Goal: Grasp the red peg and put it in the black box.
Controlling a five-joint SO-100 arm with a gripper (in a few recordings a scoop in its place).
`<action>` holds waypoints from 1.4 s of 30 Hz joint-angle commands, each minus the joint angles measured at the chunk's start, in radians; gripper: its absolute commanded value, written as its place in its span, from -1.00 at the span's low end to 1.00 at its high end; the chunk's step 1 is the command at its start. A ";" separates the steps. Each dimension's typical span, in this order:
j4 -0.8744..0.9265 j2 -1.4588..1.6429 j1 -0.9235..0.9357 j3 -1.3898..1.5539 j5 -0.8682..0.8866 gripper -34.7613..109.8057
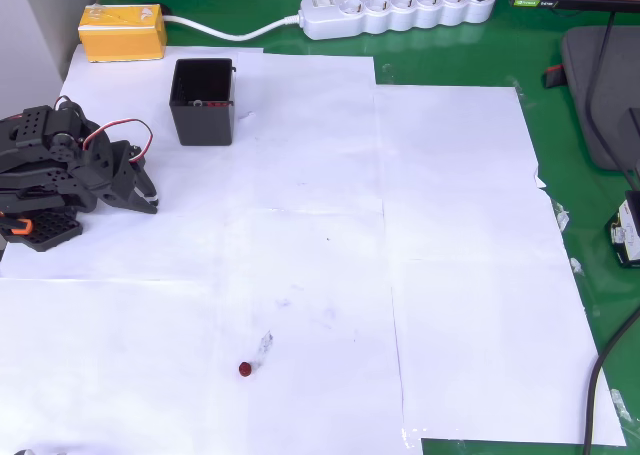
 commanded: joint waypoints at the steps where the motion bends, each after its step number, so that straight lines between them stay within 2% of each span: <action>1: 0.084 -0.115 0.091 -0.084 -0.026 -0.52; 20: 0.110 -0.115 0.110 -0.084 -0.052 -0.52; 22: 0.064 -0.110 0.087 -0.084 -0.060 -0.52; 25: -0.170 0.034 0.084 -0.083 -0.126 -0.52; 28: -0.517 0.232 0.137 -0.083 -0.235 -0.52; 32: -0.841 0.483 0.198 -0.080 -0.270 -0.52; 36: -1.261 0.799 0.236 -0.072 -0.368 -0.52; 39: -1.562 1.003 0.229 -0.069 -0.341 -0.52; 42: -1.729 1.117 0.242 -0.069 -0.305 -0.52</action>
